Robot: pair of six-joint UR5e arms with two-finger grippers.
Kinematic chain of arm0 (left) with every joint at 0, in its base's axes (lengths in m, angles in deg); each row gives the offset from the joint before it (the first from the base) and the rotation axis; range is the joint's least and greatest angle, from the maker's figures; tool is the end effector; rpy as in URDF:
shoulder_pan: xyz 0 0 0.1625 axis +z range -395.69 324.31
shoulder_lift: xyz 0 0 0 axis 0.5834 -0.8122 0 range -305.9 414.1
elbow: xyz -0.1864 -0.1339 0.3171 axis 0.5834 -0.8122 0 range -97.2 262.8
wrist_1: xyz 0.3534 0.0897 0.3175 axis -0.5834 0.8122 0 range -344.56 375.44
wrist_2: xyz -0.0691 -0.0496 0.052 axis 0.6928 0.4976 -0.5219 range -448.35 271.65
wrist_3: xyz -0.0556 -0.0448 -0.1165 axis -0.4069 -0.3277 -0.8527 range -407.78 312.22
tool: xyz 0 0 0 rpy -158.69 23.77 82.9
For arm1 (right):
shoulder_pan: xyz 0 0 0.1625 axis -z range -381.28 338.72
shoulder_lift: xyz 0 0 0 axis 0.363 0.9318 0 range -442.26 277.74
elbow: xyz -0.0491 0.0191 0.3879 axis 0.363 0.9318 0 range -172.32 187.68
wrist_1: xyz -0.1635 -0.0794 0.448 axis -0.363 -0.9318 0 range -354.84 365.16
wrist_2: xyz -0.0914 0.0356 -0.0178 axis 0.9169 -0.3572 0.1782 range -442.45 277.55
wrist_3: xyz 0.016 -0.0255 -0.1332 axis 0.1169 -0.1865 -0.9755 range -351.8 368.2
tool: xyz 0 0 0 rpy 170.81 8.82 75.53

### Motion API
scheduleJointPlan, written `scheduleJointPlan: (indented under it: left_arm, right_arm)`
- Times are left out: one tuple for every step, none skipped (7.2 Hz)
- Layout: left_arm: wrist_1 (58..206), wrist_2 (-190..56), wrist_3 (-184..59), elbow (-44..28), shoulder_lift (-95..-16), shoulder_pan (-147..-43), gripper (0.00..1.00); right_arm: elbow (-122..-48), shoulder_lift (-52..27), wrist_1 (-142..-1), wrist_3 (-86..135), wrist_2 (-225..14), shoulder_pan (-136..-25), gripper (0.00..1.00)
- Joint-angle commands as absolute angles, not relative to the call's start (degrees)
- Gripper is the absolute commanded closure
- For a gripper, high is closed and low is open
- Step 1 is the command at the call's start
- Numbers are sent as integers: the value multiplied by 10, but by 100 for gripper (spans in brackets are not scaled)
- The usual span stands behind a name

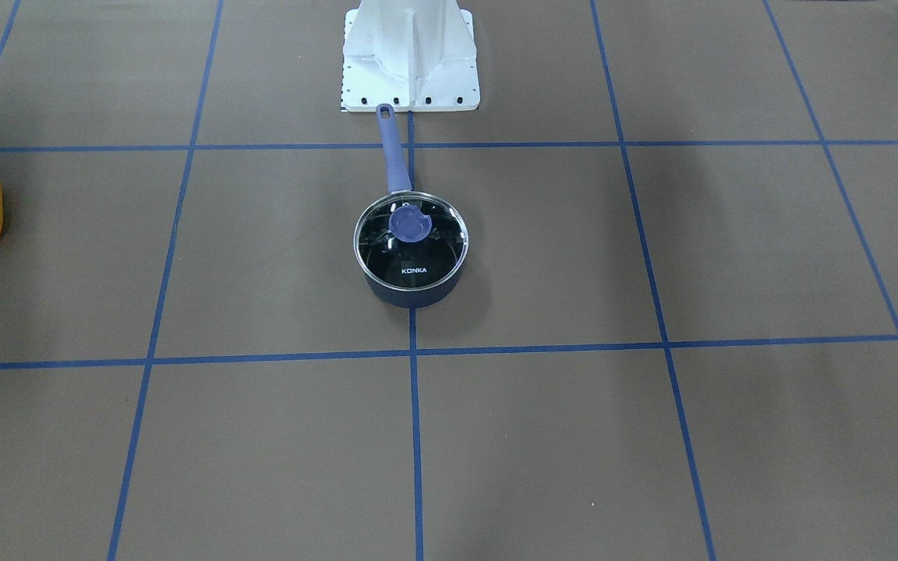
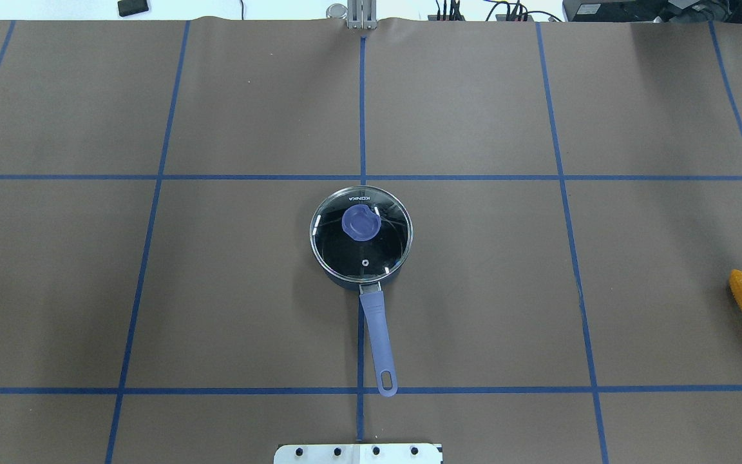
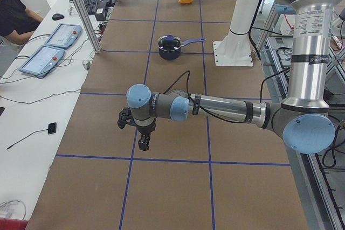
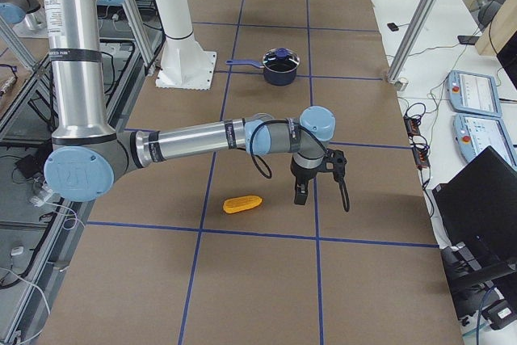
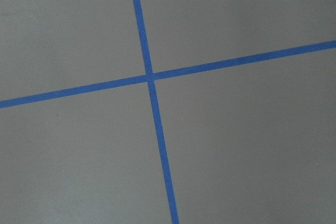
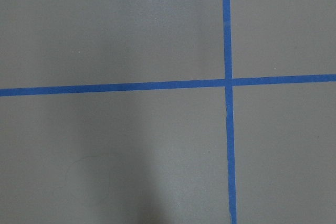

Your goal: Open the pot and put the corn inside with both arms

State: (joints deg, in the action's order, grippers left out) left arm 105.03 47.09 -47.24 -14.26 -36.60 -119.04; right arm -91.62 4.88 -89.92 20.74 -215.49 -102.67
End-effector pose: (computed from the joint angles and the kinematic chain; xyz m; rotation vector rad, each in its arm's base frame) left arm 0.0310 -0.5767 0.5735 0.0793 0.7982 0.1696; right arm -0.0479 -0.5844 0.5423 -0.0218 -0.7590 0.0187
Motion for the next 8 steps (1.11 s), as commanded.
scheduleJointPlan:
  left_arm:
    - [1050, 488, -561, -150, -411, -1157, 0]
    - [1047, 484, -619, -159, -446, -1119, 0]
    - [1043, 483, -676, -159, -484, -1095, 0]
    - [1043, 478, -742, -158, -527, -1055, 0]
    - [1042, 478, -808, -157, -572, -1029, 0]
    - [1042, 477, -857, -155, -608, -997, 0]
    - [1041, 467, -911, -139, -654, -961, 0]
    - [1041, 437, -967, -119, -698, -933, 0]
  right_arm:
    - [-942, 40, -899, 209, -2155, -1004, 0]
    - [-947, 40, -899, 210, -2155, -1001, 0]
    - [-948, 40, -899, 209, -2154, -993, 0]
    - [-950, 40, -899, 209, -2153, -973, 0]
    - [-950, 47, -899, 213, -2152, -966, 0]
    - [-951, 59, -899, 211, -2150, -958, 0]
    - [-951, 76, -899, 209, -2149, -951, 0]
    - [-952, 92, -877, 207, -2146, -949, 0]
